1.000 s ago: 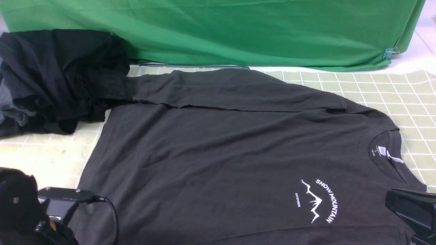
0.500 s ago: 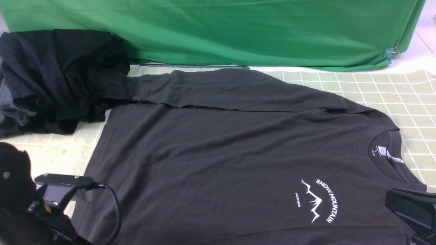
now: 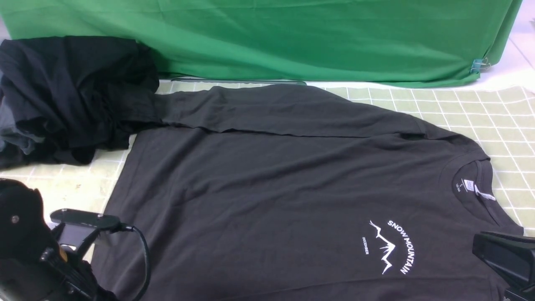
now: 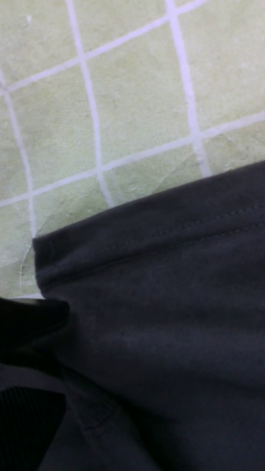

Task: Fold a long-sleeved shirt over a green coffee tablecloth.
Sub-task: 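Grasp the left edge of the dark T-shirt lying flat on the table, then fold the left side of the black T-shirt inward over its body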

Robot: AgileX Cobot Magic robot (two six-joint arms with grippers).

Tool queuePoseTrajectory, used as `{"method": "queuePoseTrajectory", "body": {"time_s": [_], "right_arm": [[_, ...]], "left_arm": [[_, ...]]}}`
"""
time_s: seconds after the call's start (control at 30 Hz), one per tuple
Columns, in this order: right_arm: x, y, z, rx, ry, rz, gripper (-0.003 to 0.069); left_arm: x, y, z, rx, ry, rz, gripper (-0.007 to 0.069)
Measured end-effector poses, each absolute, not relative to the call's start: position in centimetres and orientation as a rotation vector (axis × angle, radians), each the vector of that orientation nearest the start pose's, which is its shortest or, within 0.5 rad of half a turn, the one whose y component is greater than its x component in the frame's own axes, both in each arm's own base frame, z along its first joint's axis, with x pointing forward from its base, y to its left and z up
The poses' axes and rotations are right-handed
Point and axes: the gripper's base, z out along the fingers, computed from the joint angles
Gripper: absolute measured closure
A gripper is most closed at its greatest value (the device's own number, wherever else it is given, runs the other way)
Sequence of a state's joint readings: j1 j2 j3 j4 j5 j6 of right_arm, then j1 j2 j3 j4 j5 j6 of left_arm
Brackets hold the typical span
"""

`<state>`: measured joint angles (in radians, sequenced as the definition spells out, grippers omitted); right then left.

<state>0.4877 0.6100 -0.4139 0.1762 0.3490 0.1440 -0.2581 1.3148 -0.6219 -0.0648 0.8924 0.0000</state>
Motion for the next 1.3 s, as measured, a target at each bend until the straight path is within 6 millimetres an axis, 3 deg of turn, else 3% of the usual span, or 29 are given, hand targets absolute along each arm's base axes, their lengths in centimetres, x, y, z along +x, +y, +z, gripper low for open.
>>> {"method": "queuePoseTrajectory", "body": {"time_s": [0.2, 0.37, 0.7, 0.77, 0.83, 0.9, 0.93, 1.1, 1.2, 1.3], "right_arm": [[10.7, 6.3, 27.1, -0.223, 2.058, 0.559, 0.0638], [10.7, 6.3, 27.1, -0.223, 2.058, 0.559, 0.0632], [10.7, 6.3, 27.1, -0.223, 2.058, 0.559, 0.0626], [10.7, 6.3, 27.1, -0.222, 2.057, 0.560, 0.0623], [10.7, 6.3, 27.1, -0.222, 2.057, 0.560, 0.0623], [10.7, 6.3, 27.1, -0.222, 2.057, 0.560, 0.0619], [10.7, 6.3, 27.1, -0.222, 2.057, 0.560, 0.0619], [10.7, 6.3, 27.1, -0.207, 2.061, 0.569, 0.0617], [10.7, 6.3, 27.1, -0.204, 2.062, 0.571, 0.0616], [10.7, 6.3, 27.1, -0.204, 2.063, 0.571, 0.0612]], "left_arm": [[18.3, -5.4, 19.1, 0.324, 3.061, -0.110, 0.0414], [17.9, -5.4, 19.0, 0.336, 3.102, -0.121, 0.0586], [18.2, -5.4, 19.4, 0.369, 3.079, -0.100, 0.0622], [19.2, -5.9, 21.8, 0.345, 3.005, -0.161, 0.0622], [19.5, -6.1, 22.7, 0.345, 2.979, -0.179, 0.0622], [20.4, -6.5, 26.1, 0.341, 2.893, -0.225, 0.0622], [20.4, -6.5, 26.4, 0.342, 2.888, -0.226, 0.0622], [22.0, -7.5, 32.3, 0.338, 2.780, -0.331, 0.0622], [22.9, -7.9, 34.3, 0.344, 2.737, -0.347, 0.0622], [25.0, -7.7, 35.4, 0.326, 2.718, -0.257, 0.0622]]}}
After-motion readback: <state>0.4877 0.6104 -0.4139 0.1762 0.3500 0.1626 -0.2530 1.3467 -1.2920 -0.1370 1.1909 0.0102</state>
